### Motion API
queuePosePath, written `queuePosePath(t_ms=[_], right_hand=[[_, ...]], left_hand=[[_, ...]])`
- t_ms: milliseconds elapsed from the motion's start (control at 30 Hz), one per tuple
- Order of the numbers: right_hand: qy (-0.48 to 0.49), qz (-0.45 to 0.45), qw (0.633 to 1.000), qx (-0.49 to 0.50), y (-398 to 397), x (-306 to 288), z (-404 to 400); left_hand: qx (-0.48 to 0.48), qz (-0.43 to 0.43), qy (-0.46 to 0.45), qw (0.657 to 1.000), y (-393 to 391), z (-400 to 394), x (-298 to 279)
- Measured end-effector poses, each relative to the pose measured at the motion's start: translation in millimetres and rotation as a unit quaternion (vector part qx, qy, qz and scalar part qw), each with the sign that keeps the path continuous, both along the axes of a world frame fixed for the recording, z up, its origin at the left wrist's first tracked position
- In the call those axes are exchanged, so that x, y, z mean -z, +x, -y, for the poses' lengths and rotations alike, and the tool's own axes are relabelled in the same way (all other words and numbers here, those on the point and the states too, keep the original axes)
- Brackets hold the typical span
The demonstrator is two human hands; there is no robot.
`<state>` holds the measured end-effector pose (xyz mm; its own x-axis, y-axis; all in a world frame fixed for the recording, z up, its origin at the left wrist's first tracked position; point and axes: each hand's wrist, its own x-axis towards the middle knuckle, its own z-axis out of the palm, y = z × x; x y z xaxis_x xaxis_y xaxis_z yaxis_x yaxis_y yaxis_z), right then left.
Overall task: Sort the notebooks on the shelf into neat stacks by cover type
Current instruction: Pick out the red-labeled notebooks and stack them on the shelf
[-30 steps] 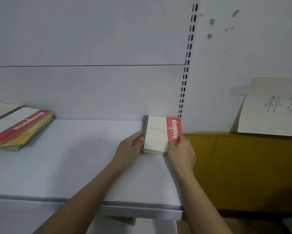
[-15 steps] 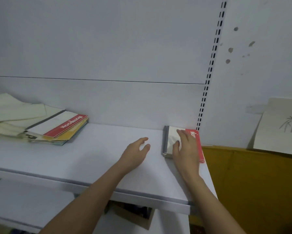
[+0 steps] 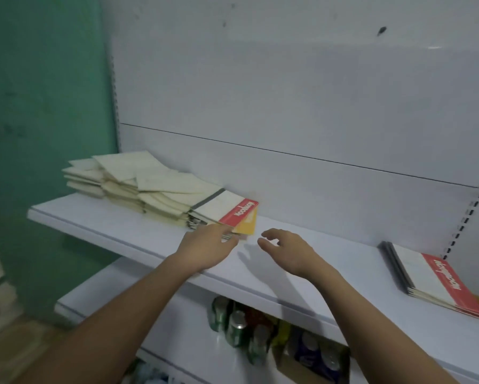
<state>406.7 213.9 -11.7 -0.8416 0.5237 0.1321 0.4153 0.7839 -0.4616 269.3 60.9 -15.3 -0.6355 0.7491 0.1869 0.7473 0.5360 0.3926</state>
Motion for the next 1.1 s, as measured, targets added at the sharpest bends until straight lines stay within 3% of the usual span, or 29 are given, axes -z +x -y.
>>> queuePosePath(t_ms=[300,700,900,1100], right_hand=[[0.033,0.021,0.999,0.008,-82,-15,42],[0.066,-0.027,0.995,0.066,-135,-5,9],[0.124,0.047,0.991,0.030,-185,18,5],[0.171,0.067,0.983,0.030,-203,38,-2]], left_hand=[[-0.015,-0.010,0.022,1.000,-95,59,-11],[0.041,-0.044,0.039,0.997,-156,-9,-7],[0.072,-0.079,0.088,0.990,-193,-29,-9],[0.061,-0.059,0.046,0.995,-233,-40,6]])
